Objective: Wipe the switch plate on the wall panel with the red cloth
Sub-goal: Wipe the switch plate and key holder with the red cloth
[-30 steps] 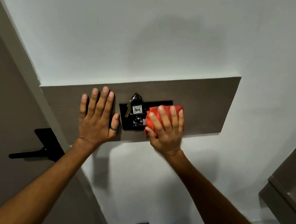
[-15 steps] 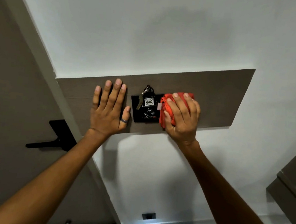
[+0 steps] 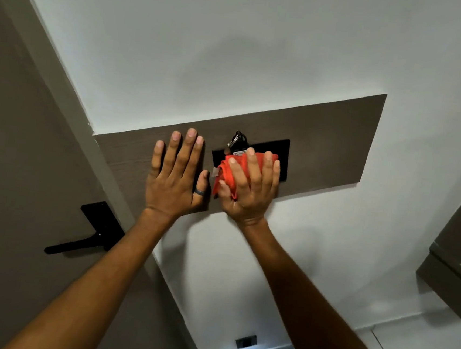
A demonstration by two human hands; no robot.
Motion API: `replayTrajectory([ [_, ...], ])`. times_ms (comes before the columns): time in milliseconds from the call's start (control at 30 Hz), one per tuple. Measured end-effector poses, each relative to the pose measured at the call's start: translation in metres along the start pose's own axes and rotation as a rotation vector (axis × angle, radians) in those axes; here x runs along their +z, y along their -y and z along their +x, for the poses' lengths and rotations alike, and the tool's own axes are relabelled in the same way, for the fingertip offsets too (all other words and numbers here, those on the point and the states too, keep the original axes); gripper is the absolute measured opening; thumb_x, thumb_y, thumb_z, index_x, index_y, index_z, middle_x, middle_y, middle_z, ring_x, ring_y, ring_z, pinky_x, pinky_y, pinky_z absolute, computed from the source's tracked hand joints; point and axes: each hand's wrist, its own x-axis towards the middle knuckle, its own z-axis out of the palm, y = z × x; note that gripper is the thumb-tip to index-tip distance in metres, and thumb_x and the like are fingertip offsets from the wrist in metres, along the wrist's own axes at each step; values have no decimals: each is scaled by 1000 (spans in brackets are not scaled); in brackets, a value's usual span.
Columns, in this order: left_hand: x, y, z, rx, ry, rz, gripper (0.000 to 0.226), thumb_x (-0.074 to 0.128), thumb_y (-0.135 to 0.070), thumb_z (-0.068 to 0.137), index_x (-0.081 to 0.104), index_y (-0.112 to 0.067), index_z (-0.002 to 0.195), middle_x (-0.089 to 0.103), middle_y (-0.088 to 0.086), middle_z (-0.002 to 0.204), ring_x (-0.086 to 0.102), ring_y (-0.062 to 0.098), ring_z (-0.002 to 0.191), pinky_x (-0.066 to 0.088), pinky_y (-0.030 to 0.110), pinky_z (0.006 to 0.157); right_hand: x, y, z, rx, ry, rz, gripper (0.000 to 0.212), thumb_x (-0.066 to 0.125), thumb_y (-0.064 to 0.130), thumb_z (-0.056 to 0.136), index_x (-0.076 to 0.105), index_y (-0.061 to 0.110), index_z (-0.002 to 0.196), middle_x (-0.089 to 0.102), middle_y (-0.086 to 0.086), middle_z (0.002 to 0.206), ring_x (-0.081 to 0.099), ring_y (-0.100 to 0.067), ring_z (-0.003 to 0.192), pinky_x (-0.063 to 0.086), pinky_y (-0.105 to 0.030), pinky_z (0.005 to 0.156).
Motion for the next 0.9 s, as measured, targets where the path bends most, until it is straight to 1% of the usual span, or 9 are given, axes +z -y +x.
replayTrajectory([
  [67,1,0,-1,-3,-2,-7,64,45,-35,101,34,-6,157,31,12,161,2,23,159,10,47,128,2,8,-8,37,-9,-12,45,52,52,104,59,23,138,55,-11,145,37,-37,150,28,-56,128],
  [167,4,1,-3,2,-7,5,65,45,-35,101,32,-7,159,30,11,163,3,23,159,8,46,129,3,-16,-5,-144,38,-27,45,52,50,105,60,20,138,56,-12,145,40,-39,147,29,-54,129],
  [267,5,1,-3,3,-12,-4,66,45,-35,102,30,-7,160,29,11,163,3,23,159,7,46,129,7,11,-3,186,-23,-1,43,46,46,107,59,18,138,54,-11,148,34,-36,155,23,-54,130],
  [300,5,0,-2,-2,-13,-22,65,44,-35,102,31,-7,159,29,11,163,3,23,159,7,46,129,7,17,-6,200,-13,-7,43,46,46,107,59,20,138,54,-10,148,34,-35,155,22,-54,131],
  [400,6,1,-4,-3,-17,-26,66,46,-35,102,31,-7,160,29,10,164,4,23,159,8,46,129,2,-10,-7,-105,57,22,44,46,47,105,60,19,137,56,-12,145,37,-37,150,25,-52,131],
  [567,5,0,-3,-7,-10,-41,69,47,-36,101,28,-8,161,25,10,165,4,23,159,9,47,128,10,10,-12,245,1,34,49,43,47,106,53,21,146,47,-8,157,29,-34,158,22,-55,129],
  [700,6,1,-4,-3,-8,-33,68,46,-36,102,28,-9,161,25,10,166,7,24,159,10,47,128,-8,-41,-22,-224,106,-16,44,44,48,106,53,22,141,42,-8,155,23,-31,161,28,-55,127],
  [733,6,1,-4,-2,-10,-27,68,47,-36,102,29,-8,161,26,10,166,9,25,158,10,47,128,-12,-50,-22,-258,130,-33,44,43,47,107,51,23,142,40,-8,156,21,-30,161,28,-55,126],
  [900,6,1,-3,5,-17,-7,67,49,-36,101,32,-8,160,29,11,165,17,28,157,9,47,129,-3,-14,-5,136,82,26,46,44,46,107,54,19,143,51,-13,153,29,-33,158,22,-54,130],
])
